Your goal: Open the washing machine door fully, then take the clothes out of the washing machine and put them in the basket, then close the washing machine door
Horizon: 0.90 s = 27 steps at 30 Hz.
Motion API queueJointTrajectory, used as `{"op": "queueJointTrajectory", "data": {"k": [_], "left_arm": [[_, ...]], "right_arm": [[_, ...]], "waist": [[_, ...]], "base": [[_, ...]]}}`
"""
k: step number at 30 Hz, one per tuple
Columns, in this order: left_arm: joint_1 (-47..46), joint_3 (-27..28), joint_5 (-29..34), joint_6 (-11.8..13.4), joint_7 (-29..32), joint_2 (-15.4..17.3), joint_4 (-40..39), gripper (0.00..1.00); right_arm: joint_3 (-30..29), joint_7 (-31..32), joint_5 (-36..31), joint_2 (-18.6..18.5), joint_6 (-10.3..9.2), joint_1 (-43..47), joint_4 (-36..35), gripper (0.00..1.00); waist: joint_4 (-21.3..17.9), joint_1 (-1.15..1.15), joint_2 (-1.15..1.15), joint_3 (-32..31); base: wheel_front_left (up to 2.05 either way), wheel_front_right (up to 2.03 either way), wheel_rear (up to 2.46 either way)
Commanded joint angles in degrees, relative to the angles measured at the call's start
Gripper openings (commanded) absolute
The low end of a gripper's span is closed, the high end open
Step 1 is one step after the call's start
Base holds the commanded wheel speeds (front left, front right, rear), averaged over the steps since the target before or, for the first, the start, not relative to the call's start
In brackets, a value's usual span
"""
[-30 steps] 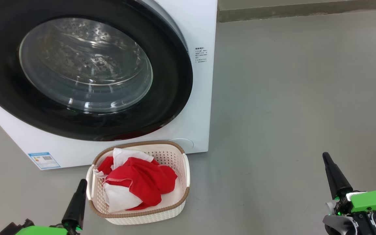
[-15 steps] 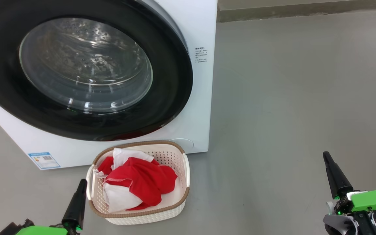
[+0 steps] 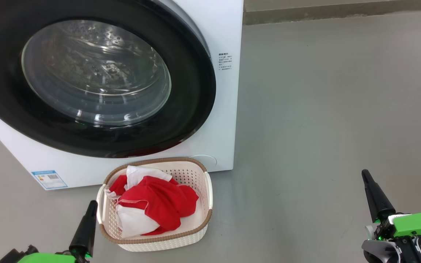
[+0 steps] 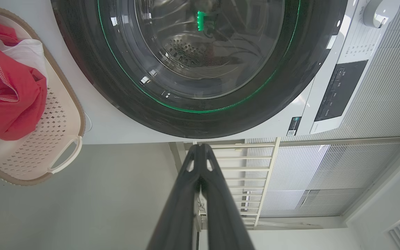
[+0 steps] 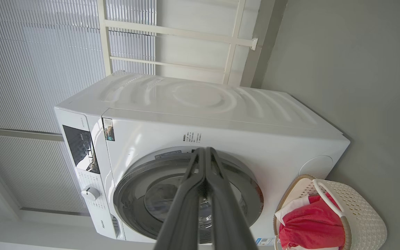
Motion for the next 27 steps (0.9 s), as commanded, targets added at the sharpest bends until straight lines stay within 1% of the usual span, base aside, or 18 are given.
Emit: {"op": "queueJointTrajectory", "data": {"k": [1,27], "left_arm": [[-2.2,2.1,-0.4,-0.4,0.2,0.6,-1.2,0.00],[-2.2,2.1,-0.4,-0.4,0.2,0.6,-1.2,0.00]], "right_arm": [[1.0,0.4,-0.1,-0.5,-0.03,-2.4,-1.5,0.00],[1.0,0.4,-0.1,-0.5,-0.03,-2.4,-1.4,0.00]], "waist": [[0.0,0.00,0.00,0.0],[0.0,0.00,0.00,0.0]], "base": [[0.00,0.00,0.00],[0.00,0.00,0.00]]}}
